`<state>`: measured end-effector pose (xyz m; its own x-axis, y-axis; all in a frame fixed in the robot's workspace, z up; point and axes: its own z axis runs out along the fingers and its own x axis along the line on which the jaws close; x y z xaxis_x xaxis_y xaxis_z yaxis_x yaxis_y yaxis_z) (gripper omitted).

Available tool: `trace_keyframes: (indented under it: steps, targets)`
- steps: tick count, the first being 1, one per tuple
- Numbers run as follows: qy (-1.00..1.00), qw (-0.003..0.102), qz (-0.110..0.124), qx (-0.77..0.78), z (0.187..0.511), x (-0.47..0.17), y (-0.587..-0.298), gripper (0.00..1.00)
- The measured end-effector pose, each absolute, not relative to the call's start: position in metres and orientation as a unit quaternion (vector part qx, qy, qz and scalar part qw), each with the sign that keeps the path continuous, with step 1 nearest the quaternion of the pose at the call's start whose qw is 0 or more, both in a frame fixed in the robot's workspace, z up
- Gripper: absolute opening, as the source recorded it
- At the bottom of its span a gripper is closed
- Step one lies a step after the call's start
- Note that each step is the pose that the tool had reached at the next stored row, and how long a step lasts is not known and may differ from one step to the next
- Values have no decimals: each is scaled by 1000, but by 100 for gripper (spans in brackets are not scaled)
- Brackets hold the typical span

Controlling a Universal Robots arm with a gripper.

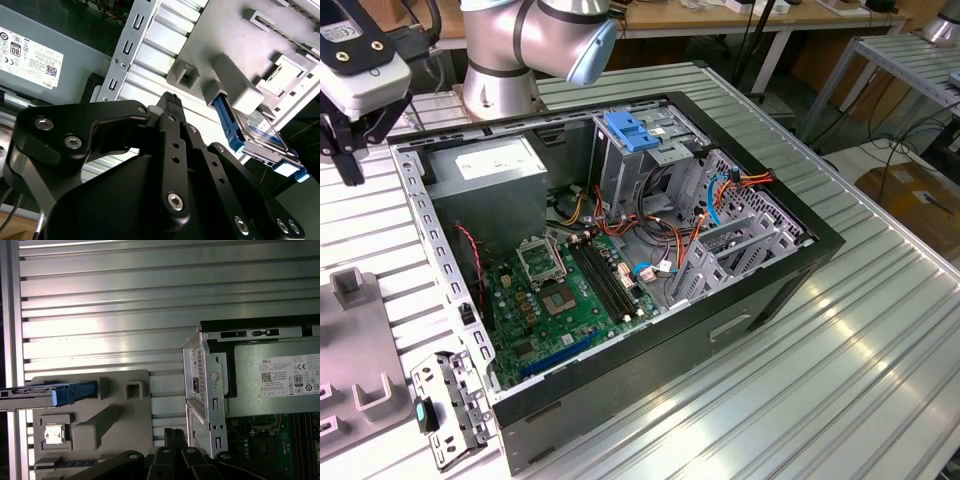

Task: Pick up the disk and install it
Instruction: 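Reach for the disk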

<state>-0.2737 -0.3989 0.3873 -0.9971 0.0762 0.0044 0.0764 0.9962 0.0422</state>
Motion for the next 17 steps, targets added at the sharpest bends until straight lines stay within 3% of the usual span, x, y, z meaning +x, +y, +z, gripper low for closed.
trace_keyframes:
  steps: [17]
  targets:
    - [-999, 3, -21, -38, 387, -290, -399, 11]
